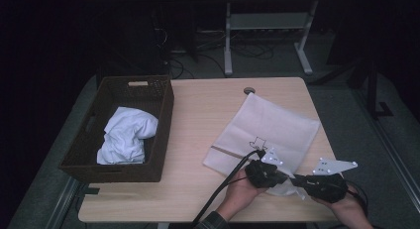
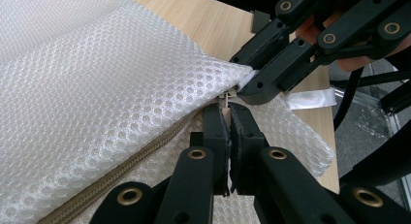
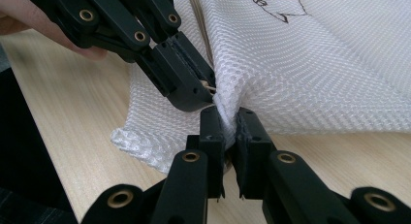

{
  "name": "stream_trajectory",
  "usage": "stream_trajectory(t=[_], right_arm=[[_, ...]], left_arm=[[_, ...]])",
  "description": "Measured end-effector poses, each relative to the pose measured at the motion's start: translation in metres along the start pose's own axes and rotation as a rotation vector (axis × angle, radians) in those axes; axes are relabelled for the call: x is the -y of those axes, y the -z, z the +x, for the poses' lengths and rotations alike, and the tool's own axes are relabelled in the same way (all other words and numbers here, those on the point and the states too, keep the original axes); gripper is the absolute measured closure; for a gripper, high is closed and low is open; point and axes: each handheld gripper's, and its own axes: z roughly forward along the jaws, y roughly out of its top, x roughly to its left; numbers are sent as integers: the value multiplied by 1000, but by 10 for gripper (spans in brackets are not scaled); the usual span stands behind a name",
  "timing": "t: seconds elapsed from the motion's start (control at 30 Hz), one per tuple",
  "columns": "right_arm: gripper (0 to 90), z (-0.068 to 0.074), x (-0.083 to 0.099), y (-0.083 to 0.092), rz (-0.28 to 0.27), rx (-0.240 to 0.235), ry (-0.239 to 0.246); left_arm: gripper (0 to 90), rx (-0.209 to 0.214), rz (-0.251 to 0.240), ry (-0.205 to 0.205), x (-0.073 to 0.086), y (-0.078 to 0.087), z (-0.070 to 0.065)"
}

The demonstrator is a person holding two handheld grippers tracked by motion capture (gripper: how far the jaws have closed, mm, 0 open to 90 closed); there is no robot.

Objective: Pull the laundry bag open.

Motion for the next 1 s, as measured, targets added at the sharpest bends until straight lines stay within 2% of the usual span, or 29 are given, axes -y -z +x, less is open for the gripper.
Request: stream_trajectory(t=[0.2, 0.23, 0.27, 0.3, 0.33, 0.37, 0.4, 0.47, 0.53, 0.7, 0.73, 0.77, 0.8, 0.9, 0.97, 1.0], right_arm=[[835, 1, -1, -1, 7, 0, -6], [838, 1, -1, -1, 6, 5, -6], [838, 1, -1, -1, 6, 5, -6], [839, 0, 0, 1, 11, 18, -6], [838, -2, 1, 2, 2, 12, -19], [838, -5, 3, 3, -9, -11, -42], [837, -6, 3, 4, -18, -23, -51], [837, -4, 2, 2, -5, -9, -23], [836, -4, 2, 2, -5, -9, -21], [836, -4, 2, 2, -13, -4, -20], [836, -3, 2, 3, -14, -1, -19], [837, -3, 2, 3, -8, 14, -14], [837, -3, 2, 4, -14, 16, -19], [837, -3, 2, 3, -9, 19, -7], [837, -4, 3, 4, -12, 18, -14], [837, -4, 3, 5, -16, 14, -17]], left_arm=[[873, 1, 6, 14, 0, 0, 0], [874, -12, 11, 16, 0, 1, 0], [874, -54, 21, 8, 0, 2, 1], [875, -52, 19, 24, 2, 5, 5], [874, -9, 0, 61, 3, 7, 10], [874, 4, -2, 57, 4, 9, 11], [873, -10, 4, 35, 4, 9, 9], [872, -10, 10, 16, 4, 9, 9], [871, 16, -2, 29, 6, 10, 11], [872, -1, -4, 16, 5, 11, 10], [873, -29, 5, 7, 5, 12, 10], [873, -31, 0, 14, 6, 13, 12], [873, -10, -7, 34, 7, 14, 15], [872, -26, 2, 13, 6, 13, 12], [872, -1, -14, 32, 7, 15, 15], [871, -5, -14, 33, 8, 15, 15]])
